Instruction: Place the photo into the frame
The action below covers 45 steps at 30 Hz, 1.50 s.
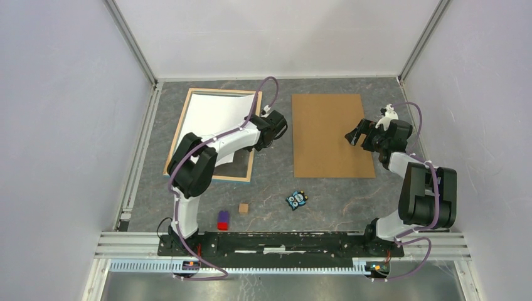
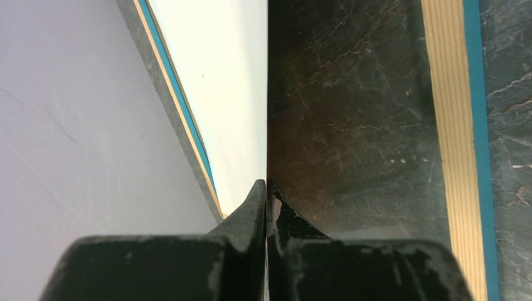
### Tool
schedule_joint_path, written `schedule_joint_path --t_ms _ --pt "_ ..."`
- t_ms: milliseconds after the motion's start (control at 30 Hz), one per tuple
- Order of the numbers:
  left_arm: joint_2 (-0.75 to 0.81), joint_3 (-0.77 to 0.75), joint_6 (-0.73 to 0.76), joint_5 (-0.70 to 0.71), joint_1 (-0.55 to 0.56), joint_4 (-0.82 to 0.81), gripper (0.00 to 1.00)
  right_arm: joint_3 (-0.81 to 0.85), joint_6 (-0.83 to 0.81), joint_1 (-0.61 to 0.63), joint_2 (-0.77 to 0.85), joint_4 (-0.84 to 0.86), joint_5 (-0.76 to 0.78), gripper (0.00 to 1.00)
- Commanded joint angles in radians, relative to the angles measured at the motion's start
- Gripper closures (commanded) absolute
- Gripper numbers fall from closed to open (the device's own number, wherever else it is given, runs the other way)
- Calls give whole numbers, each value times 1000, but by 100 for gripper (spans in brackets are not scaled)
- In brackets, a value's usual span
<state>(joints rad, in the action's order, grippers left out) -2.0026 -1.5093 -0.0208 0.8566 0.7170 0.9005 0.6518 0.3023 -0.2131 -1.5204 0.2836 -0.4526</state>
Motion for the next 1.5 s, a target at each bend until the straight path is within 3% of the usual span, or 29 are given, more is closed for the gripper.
schedule_joint_path --t_ms 0,533,900,967,1100,1267,1467 --pt "-7 -24 81 20 -7 -52 98 0 4 2 -9 47 -14 2" --pt "-71 -83 127 -31 -17 -55 98 -1 5 2 -15 51 -19 2" --pt "-81 -103 100 -32 -17 -21 86 -3 10 2 -20 56 -25 2" --pt "-88 -116 87 -16 -17 -6 81 -3 9 1 -18 56 -25 2" --pt "-67 -117 65 -25 -18 10 60 -3 10 1 -18 58 -25 2" --pt "-3 -101 30 -138 -19 32 38 -3 14 1 -21 62 -29 2" --pt "71 -95 -58 -210 -20 81 27 -7 17 0 -21 70 -36 2"
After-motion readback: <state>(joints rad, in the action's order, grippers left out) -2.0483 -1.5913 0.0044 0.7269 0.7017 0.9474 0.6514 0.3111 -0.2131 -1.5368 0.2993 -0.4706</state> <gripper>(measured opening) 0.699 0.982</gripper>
